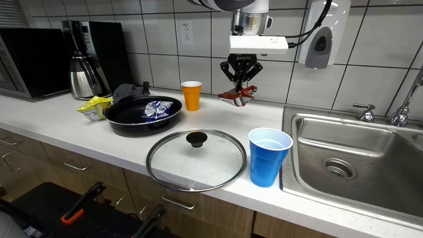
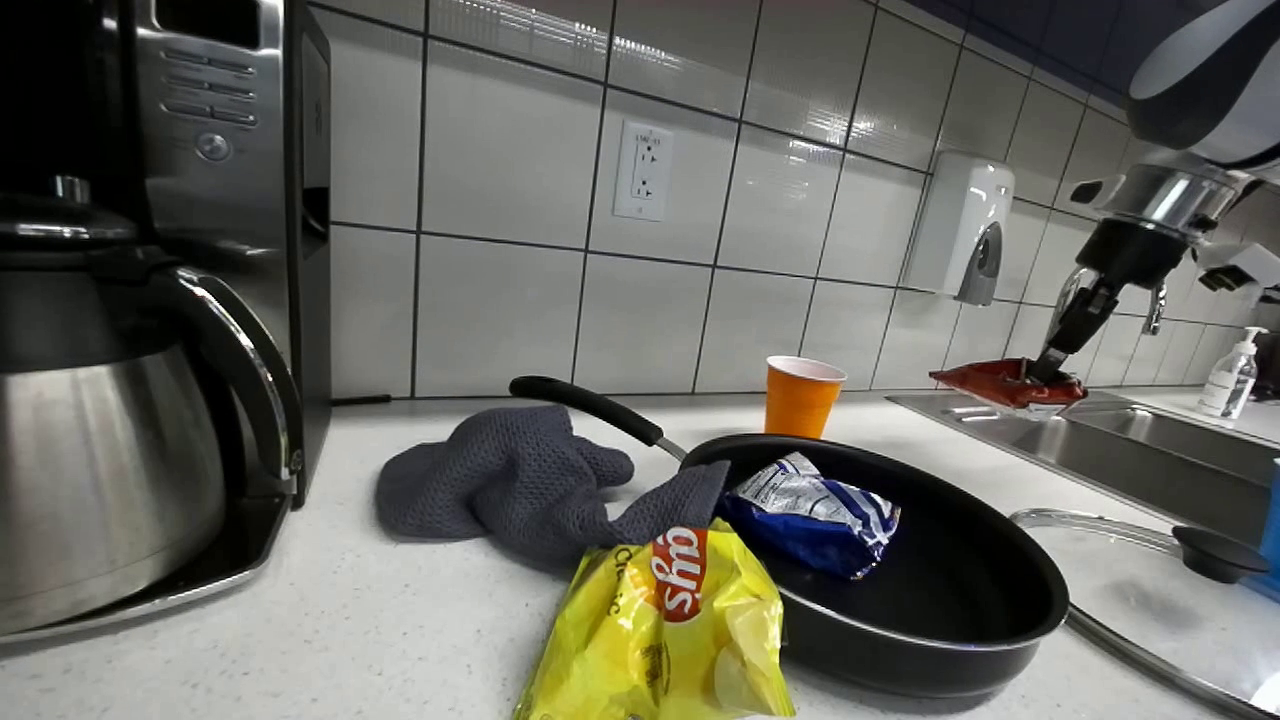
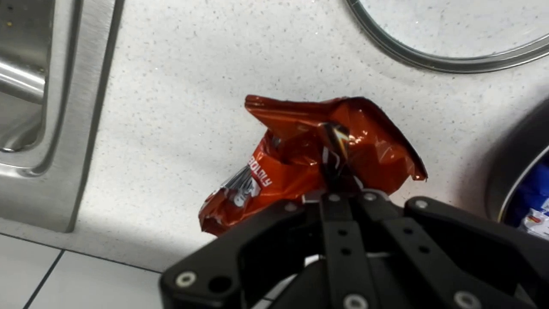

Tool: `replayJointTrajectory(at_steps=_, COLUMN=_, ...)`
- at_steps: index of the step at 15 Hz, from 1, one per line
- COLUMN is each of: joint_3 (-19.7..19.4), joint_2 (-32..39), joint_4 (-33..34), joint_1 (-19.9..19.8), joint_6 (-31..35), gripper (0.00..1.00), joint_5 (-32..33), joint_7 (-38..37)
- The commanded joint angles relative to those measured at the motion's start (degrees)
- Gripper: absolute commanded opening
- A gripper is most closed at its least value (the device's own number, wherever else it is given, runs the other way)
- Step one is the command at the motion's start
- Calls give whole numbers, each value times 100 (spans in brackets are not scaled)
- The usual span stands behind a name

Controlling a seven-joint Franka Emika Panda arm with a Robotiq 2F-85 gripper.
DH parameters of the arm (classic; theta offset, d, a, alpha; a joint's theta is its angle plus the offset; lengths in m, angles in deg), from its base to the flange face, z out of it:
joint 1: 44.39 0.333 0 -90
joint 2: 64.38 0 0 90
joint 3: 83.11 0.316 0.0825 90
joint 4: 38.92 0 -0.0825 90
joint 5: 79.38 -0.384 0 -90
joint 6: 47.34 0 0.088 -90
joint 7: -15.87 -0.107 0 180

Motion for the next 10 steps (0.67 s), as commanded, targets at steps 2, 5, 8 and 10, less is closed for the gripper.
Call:
replayJointTrajectory(at_steps=2, joint_3=-229, joint_2=-466, joint_4=-433, joint_1=478, joint_6=-107, gripper=0, joint_5=82, joint_7=30)
replayJointTrajectory(at_steps=5, joint_3=-243, joint_2=-546, joint_4=-560, joint_1=723, joint_6=-65, gripper=0, joint_5=109, joint_7=-50)
replayJointTrajectory(at_steps=8, joint_3=-212, joint_2=-745, joint_4=-714, joint_1=944, joint_6=-6, gripper=0, joint_5=102, joint_7=-105)
replayJointTrajectory(at_steps=10, joint_3=-200, joint_2=-882, joint_4=-839, joint_1=1088, joint_6=84, gripper=0, joint_5=189, joint_7=-210)
